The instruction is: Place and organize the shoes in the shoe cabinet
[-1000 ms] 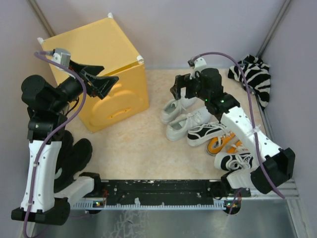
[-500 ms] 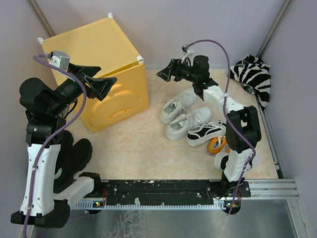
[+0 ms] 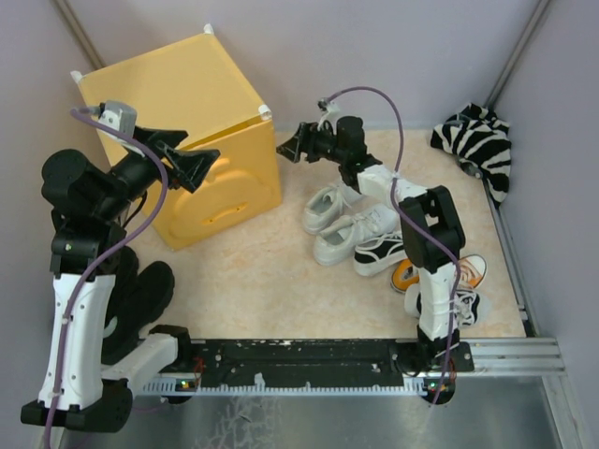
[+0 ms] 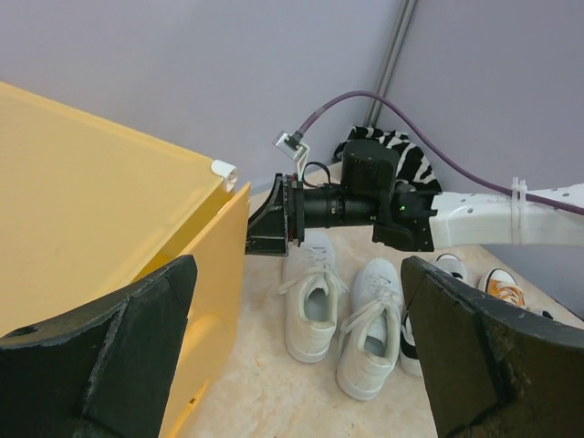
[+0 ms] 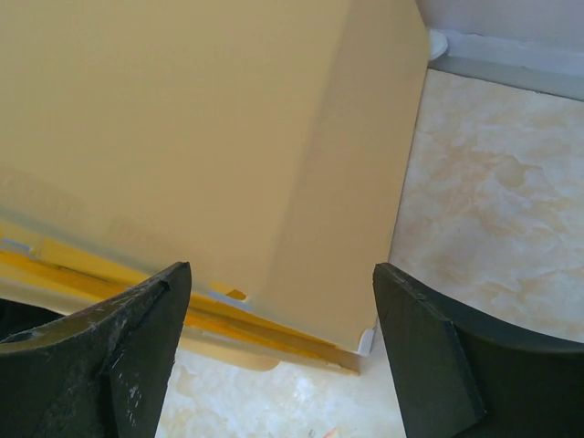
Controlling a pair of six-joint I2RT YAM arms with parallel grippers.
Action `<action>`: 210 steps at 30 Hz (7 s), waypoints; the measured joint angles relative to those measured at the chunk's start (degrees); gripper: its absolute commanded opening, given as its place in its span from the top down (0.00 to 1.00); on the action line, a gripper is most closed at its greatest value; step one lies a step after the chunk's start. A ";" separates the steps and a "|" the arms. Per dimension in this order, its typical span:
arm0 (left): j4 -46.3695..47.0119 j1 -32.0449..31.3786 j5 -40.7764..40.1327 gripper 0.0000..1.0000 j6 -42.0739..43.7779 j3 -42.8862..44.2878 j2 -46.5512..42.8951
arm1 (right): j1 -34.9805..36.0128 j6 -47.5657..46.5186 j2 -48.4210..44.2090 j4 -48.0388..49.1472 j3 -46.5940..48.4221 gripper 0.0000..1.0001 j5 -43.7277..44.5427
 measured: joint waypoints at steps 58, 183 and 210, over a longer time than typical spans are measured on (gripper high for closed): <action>-10.40 -0.02 -10.67 0.01 3.78 -3.17 -4.04 | 19.41 -15.67 -33.00 -37.13 -21.33 0.24 43.56; -28.30 -2.16 -25.66 0.01 10.93 -7.72 -13.00 | 34.58 -8.17 2.60 -32.98 8.79 0.36 17.35; -22.03 -2.16 -32.44 0.01 6.45 -4.50 -13.09 | 32.44 -11.78 3.21 -34.91 -3.15 0.35 28.35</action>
